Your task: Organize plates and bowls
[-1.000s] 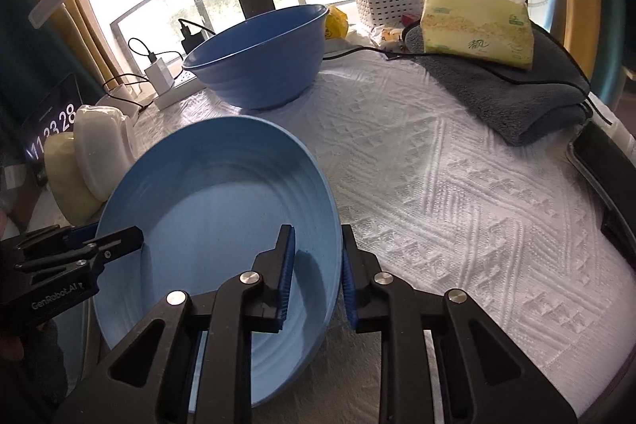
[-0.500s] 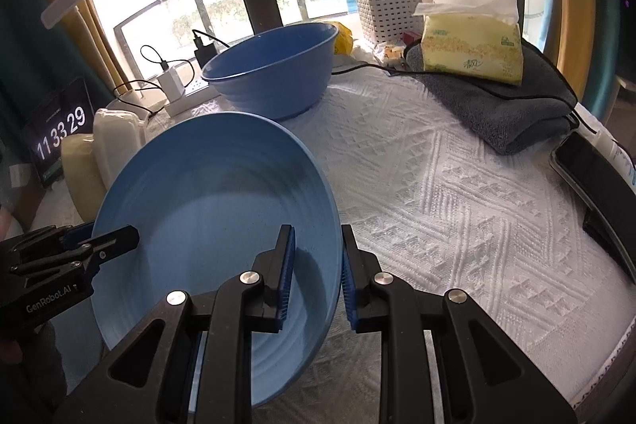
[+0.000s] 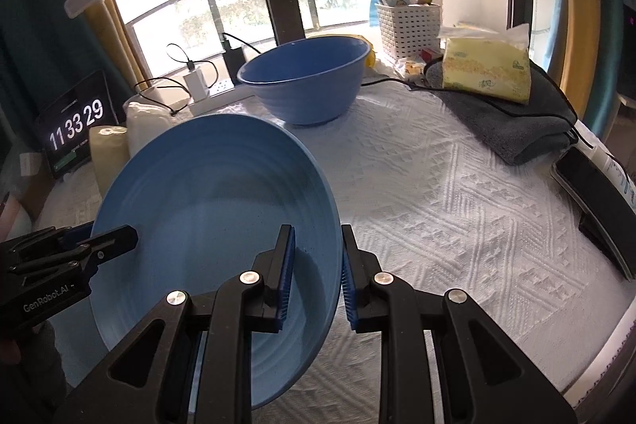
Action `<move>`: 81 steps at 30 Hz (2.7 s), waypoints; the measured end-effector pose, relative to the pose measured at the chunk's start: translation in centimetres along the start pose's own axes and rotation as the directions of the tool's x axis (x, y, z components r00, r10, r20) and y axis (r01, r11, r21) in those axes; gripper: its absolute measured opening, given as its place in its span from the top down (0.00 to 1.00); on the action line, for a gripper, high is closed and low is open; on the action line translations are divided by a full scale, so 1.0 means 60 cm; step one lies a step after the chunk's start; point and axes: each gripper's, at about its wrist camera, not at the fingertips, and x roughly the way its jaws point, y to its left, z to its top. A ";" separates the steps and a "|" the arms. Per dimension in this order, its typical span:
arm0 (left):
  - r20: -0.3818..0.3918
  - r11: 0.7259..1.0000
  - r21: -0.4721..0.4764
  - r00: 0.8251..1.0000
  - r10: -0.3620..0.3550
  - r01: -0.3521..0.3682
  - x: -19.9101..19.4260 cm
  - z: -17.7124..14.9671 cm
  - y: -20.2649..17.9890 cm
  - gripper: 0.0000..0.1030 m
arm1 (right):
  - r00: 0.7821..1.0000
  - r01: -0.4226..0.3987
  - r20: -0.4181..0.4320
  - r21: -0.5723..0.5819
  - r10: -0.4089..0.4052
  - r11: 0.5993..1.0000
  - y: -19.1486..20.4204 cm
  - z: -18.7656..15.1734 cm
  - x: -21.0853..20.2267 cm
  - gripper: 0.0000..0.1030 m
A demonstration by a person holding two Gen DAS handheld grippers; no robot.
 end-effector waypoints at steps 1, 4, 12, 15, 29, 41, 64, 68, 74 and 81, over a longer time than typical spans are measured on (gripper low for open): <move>0.000 1.000 -0.004 1.000 0.002 -0.002 -0.003 -0.003 0.005 0.65 | 1.000 -0.002 0.000 -0.004 0.002 1.000 0.005 -0.001 -0.001 0.77; 0.001 1.000 -0.019 1.000 0.009 -0.008 -0.012 -0.011 0.019 0.65 | 1.000 -0.011 -0.003 -0.015 0.011 1.000 0.020 -0.004 -0.002 0.77; 0.014 0.997 -0.072 1.000 0.020 -0.019 -0.038 -0.036 0.059 0.65 | 0.999 -0.032 -0.007 -0.067 0.032 0.997 0.068 -0.009 -0.008 0.77; 0.018 0.996 -0.087 1.000 0.023 -0.022 -0.047 -0.046 0.073 0.65 | 0.999 -0.038 -0.007 -0.084 0.038 0.996 0.087 -0.011 -0.011 0.77; 0.027 0.989 -0.140 0.999 0.046 -0.042 -0.077 -0.081 0.133 0.65 | 0.998 -0.069 -0.018 -0.142 0.067 0.987 0.158 -0.028 -0.023 0.77; 0.031 0.980 -0.191 0.997 0.067 -0.060 -0.090 -0.110 0.181 0.65 | 0.996 -0.090 -0.042 -0.193 0.084 0.977 0.212 -0.037 -0.022 0.77; 0.014 0.975 -0.182 0.991 0.134 -0.129 -0.093 -0.141 0.186 0.65 | 0.989 -0.128 -0.103 -0.206 0.108 0.970 0.238 -0.053 0.006 0.76; -0.003 0.977 -0.159 0.990 0.144 -0.142 -0.087 -0.146 0.177 0.65 | 0.988 -0.128 -0.110 -0.197 0.108 0.972 0.233 -0.055 0.009 0.75; -0.015 0.974 -0.154 0.986 0.164 -0.165 -0.087 -0.148 0.167 0.64 | 0.985 -0.129 -0.137 -0.178 0.105 0.976 0.224 -0.060 0.017 0.74; -0.019 0.963 -0.169 0.977 0.210 -0.210 -0.105 -0.148 0.159 0.63 | 0.982 -0.154 -0.137 -0.175 0.131 0.972 0.219 -0.064 0.011 0.73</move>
